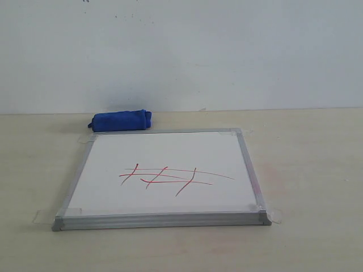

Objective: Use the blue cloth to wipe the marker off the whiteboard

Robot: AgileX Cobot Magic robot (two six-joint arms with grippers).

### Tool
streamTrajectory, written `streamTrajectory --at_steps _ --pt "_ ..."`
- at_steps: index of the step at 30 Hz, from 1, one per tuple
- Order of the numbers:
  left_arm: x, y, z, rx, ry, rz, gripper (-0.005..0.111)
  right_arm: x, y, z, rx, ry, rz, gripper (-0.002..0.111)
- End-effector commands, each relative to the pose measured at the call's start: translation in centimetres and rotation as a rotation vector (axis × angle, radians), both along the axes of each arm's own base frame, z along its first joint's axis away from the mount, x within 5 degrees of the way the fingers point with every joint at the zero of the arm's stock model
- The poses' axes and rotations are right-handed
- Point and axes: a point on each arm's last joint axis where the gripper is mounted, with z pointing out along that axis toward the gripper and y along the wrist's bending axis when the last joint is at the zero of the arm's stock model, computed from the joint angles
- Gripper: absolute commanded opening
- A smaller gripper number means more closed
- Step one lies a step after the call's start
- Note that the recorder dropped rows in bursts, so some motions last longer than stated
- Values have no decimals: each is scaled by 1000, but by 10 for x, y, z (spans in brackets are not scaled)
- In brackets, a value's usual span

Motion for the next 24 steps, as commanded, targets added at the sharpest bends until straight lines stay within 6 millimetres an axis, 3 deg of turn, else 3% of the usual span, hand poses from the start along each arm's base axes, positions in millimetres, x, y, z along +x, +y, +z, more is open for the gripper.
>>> streamTrajectory --at_steps 1,13,17,24 --pt "0 1 5 -18 -39 5 4 0 0 1 -4 -10 1 1" --pt "0 1 8 -21 -73 8 4 0 1 1 -4 -10 21 1" --pt "-1 1 12 -112 -112 0 4 0 1 1 -4 -10 21 1" --pt "0 1 39 -132 -178 -6 4 0 1 1 -2 -10 21 1"
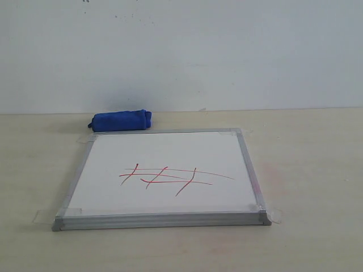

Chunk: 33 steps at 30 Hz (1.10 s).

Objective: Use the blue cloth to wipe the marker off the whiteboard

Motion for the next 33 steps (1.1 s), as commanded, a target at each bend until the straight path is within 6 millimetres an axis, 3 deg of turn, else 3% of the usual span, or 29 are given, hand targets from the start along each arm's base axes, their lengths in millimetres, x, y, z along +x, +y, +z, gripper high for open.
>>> streamTrajectory --at_steps 1,8,16,24,29,33 --pt "3 0 27 -11 -60 2 4 0 0 1 -2 -10 4 1" --pt "43 1 65 162 14 33 4 0 0 1 -2 -10 4 1" --pt "123 3 96 230 135 30 4 0 0 1 -2 -10 4 1" --pt "207 3 101 380 422 -33 4 0 0 1 -2 -10 4 1" --pt "235 2 95 541 562 -94 4 0 0 1 -2 -10 4 1" --pt "254 2 71 694 697 -179 4 0 0 1 -2 -10 4 1"
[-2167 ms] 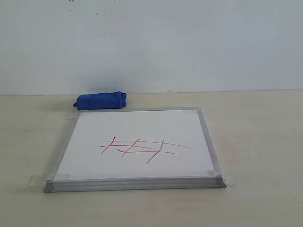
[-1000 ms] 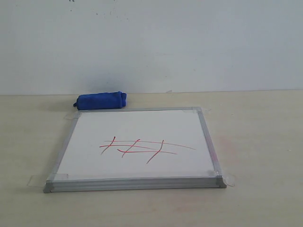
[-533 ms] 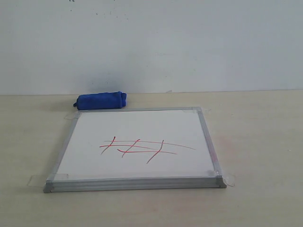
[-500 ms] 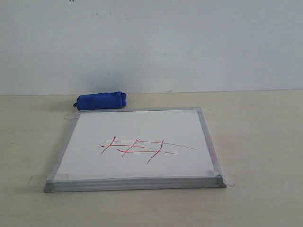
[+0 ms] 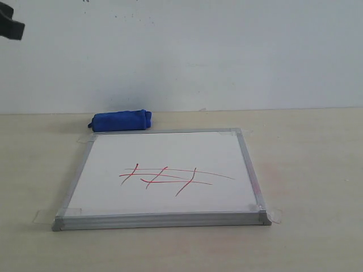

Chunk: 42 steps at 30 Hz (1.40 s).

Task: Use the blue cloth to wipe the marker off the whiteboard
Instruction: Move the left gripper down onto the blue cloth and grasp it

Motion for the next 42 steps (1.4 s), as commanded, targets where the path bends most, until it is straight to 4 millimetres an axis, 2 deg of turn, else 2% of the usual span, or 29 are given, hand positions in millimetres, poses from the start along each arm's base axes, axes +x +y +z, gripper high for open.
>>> streamTrajectory --at_steps 1,7,12,21,25,29,33,38,42 --pt "18 -1 -27 104 166 -80 4 0 0 1 -2 -10 4 1" --pt "39 -7 -68 148 313 -185 4 0 0 1 -2 -10 4 1" --pt "44 -30 -98 379 432 -445 4 0 0 1 -2 -10 4 1" --pt "72 -77 -118 433 243 -476 4 0 0 1 -2 -10 4 1" --pt "83 -92 -131 470 232 -507 4 0 0 1 -2 -10 4 1" --pt "102 -94 -145 497 284 -512 4 0 0 1 -2 -10 4 1" --pt "123 -91 -156 668 368 -558 4 0 0 1 -2 -10 4 1" --pt "146 -88 -169 630 401 -430 4 0 0 1 -2 -10 4 1" --pt "158 -83 -185 680 420 -377 4 0 0 1 -2 -10 4 1"
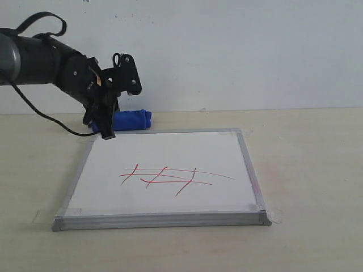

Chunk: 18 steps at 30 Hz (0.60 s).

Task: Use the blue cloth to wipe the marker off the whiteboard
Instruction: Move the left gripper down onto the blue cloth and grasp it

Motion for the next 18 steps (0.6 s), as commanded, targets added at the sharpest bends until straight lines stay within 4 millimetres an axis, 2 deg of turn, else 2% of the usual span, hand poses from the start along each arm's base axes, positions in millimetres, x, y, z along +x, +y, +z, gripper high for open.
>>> streamTrajectory --at_steps 1,6,16,18 --pt "12 3 -13 42 -7 51 4 0 0 1 -2 -10 4 1" --pt "22 3 -29 89 -9 24 4 0 0 1 -2 -10 4 1" --pt "31 -10 -54 50 -51 -41 4 0 0 1 -2 -10 4 1" --pt "32 -13 -55 33 -65 -47 8 0 0 1 -2 -10 4 1"
